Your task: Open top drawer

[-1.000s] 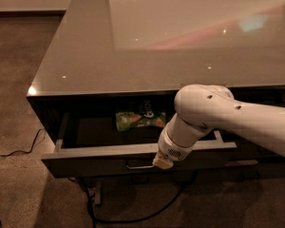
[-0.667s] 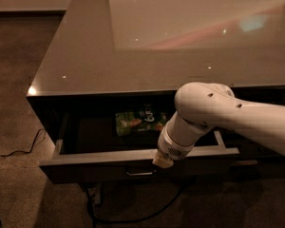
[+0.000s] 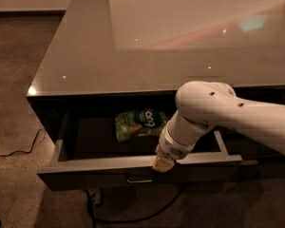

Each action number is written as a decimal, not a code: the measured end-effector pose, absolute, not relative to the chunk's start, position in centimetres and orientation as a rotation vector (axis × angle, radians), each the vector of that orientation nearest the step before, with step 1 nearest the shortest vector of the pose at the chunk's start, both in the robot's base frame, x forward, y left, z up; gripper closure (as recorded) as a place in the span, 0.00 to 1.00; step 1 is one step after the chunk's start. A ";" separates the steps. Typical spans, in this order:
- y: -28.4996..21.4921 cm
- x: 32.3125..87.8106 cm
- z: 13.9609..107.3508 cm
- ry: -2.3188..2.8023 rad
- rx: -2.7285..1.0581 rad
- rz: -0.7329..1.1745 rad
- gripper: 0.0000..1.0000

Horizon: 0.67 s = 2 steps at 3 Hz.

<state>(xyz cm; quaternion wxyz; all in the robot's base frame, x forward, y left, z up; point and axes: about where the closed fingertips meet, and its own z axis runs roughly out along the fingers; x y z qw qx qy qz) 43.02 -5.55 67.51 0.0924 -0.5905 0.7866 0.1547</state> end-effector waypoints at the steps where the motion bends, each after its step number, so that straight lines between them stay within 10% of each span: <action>1: -5.5 43.0 67.5 2.336 -1.753 0.459 0.81; 2: -5.5 43.0 67.5 2.336 -1.753 0.459 0.58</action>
Offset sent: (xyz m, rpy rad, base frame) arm 0.0000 0.0000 0.0000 0.0000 0.0000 0.0000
